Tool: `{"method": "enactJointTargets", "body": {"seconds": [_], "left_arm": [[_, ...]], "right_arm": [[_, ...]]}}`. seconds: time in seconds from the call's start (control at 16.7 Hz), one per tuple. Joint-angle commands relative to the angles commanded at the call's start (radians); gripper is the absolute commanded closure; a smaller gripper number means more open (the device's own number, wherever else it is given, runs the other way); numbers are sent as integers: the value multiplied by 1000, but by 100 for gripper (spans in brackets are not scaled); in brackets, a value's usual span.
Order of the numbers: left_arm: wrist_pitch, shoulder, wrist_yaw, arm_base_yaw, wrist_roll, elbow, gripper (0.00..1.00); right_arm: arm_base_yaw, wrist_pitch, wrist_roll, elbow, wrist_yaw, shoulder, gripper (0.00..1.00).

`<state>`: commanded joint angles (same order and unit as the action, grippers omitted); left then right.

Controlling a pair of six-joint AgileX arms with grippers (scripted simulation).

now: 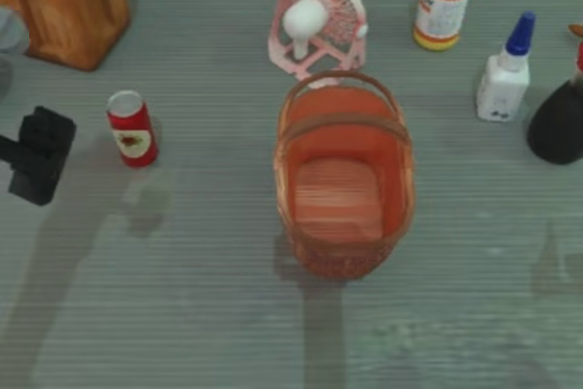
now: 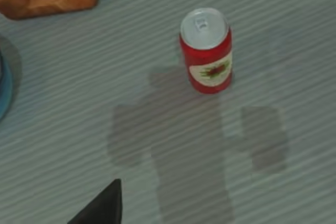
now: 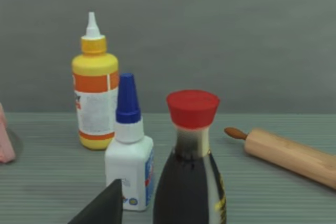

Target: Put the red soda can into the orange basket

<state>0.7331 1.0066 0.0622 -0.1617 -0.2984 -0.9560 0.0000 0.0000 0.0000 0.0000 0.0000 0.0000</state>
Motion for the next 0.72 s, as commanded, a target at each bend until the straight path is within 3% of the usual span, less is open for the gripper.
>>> {"method": "enactJointTargets", "body": {"seconds": [0.36,0.72], "left_arm": [[334,662,-15,-31,-164,-566,0],[538,1181,-45,-32,-290,-1004,0]], "right_arm": [[0,0,0,0,0,0,0],[0,0,0,0,0,0,0]]}}
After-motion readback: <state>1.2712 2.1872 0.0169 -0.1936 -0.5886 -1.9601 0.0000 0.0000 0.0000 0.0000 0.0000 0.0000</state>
